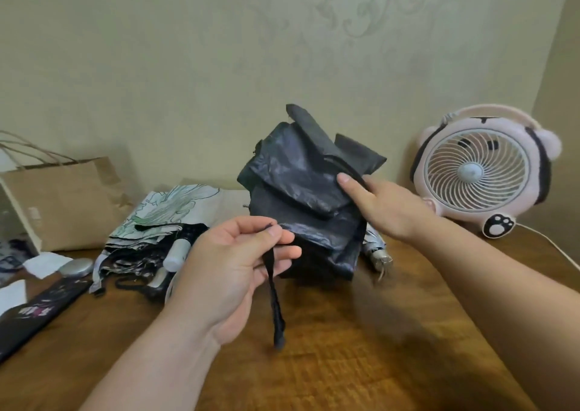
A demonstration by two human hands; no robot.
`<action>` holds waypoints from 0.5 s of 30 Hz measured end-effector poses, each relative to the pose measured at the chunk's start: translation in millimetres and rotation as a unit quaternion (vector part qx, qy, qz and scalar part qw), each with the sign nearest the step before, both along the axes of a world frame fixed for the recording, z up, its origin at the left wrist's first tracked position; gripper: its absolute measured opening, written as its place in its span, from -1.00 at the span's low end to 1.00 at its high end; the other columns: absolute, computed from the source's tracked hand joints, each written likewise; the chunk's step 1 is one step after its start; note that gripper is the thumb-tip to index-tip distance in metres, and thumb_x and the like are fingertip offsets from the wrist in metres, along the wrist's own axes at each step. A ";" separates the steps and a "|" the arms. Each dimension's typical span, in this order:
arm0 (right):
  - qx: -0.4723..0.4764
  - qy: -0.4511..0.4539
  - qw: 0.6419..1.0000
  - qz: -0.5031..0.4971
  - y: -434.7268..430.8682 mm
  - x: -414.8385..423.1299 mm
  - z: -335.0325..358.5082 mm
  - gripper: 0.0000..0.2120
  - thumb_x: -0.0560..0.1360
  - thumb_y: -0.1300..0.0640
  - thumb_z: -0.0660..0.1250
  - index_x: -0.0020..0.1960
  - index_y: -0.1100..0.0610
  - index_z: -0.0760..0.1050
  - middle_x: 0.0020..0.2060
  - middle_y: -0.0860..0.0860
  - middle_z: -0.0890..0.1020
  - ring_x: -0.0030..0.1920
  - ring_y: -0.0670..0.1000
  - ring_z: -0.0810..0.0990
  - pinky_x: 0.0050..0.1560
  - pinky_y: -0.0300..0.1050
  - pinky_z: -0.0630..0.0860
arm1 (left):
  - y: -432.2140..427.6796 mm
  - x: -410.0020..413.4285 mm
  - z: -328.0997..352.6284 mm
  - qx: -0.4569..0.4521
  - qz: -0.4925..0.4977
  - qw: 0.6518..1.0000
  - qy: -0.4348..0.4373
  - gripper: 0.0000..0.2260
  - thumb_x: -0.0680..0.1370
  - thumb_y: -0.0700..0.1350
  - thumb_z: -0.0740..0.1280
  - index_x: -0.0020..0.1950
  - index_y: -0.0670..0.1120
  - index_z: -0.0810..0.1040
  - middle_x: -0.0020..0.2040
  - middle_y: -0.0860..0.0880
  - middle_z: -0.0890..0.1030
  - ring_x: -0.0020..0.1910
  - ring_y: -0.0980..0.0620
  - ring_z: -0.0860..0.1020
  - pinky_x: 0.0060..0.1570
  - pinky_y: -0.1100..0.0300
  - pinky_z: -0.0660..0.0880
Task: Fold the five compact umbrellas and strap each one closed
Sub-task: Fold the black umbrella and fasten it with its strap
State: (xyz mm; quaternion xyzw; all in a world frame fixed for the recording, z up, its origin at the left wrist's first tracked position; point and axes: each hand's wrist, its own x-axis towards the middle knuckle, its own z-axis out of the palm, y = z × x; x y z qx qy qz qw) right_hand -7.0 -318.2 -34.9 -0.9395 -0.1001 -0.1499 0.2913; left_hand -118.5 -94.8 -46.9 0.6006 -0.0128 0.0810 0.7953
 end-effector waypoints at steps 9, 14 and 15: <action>-0.248 -0.067 0.966 0.000 -6.5 -20.9 -75.1 -0.26 0.39 -0.64 -0.24 0.06 -0.10 0.34 -0.10 0.01 0.67 -0.07 0.14 0.64 -0.13 0.02 0.55 | -3.7 -42.1 -49.0 0.044 -0.007 0.995 0.089 -0.93 0.57 -0.29 0.38 0.04 -0.25 0.58 -0.13 -0.21 0.71 -0.47 0.00 0.49 -0.53 0.17 0.44; -0.243 -0.017 0.970 -0.007 -1.6 -30.9 -110.4 -0.24 0.39 -0.65 -0.17 0.09 -0.06 0.38 -0.15 -0.01 0.55 -0.03 0.18 0.62 -0.11 0.03 0.54 | 1.4 -77.5 -86.2 0.120 -0.026 0.979 0.160 -0.88 0.60 -0.28 0.36 0.11 -0.15 0.61 -0.14 -0.12 0.74 -0.56 0.04 0.42 -0.65 0.24 0.28; -0.247 -0.027 0.969 -0.012 -0.7 -32.3 -111.4 -0.26 0.40 -0.65 -0.17 0.06 -0.06 0.37 -0.18 -0.02 0.51 -0.04 0.19 0.62 -0.12 0.03 0.54 | 2.7 -82.1 -88.7 0.125 -0.033 0.978 0.163 -0.85 0.59 -0.29 0.36 0.13 -0.14 0.60 -0.14 -0.12 0.74 -0.57 0.03 0.44 -0.66 0.24 0.30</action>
